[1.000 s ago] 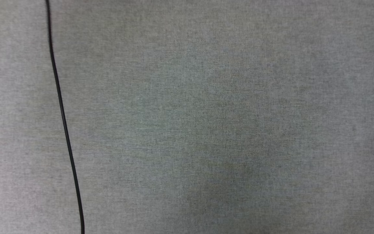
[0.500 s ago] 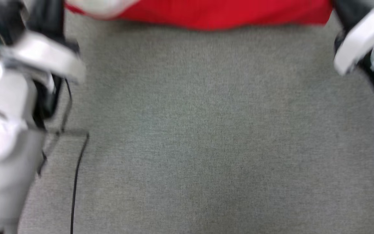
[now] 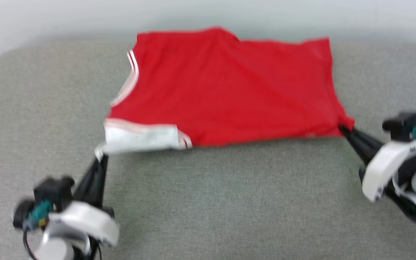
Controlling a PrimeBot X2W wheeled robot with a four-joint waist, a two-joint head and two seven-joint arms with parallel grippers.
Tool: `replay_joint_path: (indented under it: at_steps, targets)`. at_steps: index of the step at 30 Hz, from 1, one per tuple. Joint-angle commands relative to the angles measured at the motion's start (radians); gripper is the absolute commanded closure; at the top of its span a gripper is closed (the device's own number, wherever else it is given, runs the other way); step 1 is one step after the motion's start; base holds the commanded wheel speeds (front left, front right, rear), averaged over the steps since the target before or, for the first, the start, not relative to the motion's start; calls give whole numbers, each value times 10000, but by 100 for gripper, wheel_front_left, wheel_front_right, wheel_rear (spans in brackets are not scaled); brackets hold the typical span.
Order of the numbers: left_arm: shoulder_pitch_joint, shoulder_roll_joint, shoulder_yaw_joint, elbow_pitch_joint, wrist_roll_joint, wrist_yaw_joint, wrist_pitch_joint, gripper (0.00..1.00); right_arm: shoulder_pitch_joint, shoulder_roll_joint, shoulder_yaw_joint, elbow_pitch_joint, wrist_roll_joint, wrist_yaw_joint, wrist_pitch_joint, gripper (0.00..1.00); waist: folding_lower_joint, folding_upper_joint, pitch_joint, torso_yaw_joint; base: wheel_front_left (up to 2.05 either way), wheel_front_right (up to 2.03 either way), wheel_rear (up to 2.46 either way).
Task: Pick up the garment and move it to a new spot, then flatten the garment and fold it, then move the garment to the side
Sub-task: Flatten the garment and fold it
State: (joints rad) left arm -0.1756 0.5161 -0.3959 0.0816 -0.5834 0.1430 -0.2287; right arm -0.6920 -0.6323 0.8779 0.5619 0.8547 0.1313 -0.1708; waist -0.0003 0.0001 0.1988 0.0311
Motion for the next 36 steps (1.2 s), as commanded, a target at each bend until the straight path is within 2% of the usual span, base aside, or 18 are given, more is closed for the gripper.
replay_joint_path:
  at_steps: [1, 11, 22, 26, 30, 36]
  targets:
    - [232, -53, -4, -99, -88, 77, 3, 100, 228, -78, 6, -65, 32, -10, -84, 100, 3, -1, -310, 90, 0, 0, 0]
    - [2783, -160, -234, -882, -918, 373, 252, 100, 2719, -753, -421, -876, 390, -12, -218, 100, 3, -1, -1357, 210, 0, 0, 0]
    - [4466, 111, -753, -1265, -1742, 243, 1352, 100, 5243, -1268, -1392, -1872, 340, -12, 135, 100, 3, -1, -1831, 269, 0, 0, 0]
    - [4786, 281, -933, -1449, -1986, 140, 1796, 100, 5987, -1345, -1809, -2192, 309, -12, 362, 100, 3, -1, -1788, 319, 0, 0, 0]
    - [4669, 316, -863, -1541, -1869, 260, 1707, 100, 6399, -1290, -2247, -2482, 55, -12, 547, 100, 3, -1, -1701, 333, 0, 0, 0]
    - [4159, 424, -781, -1533, -1491, 218, 1388, 100, 6493, -1040, -2915, -2974, -297, -12, 809, 100, 3, -1, -1646, 306, 0, 0, 0]
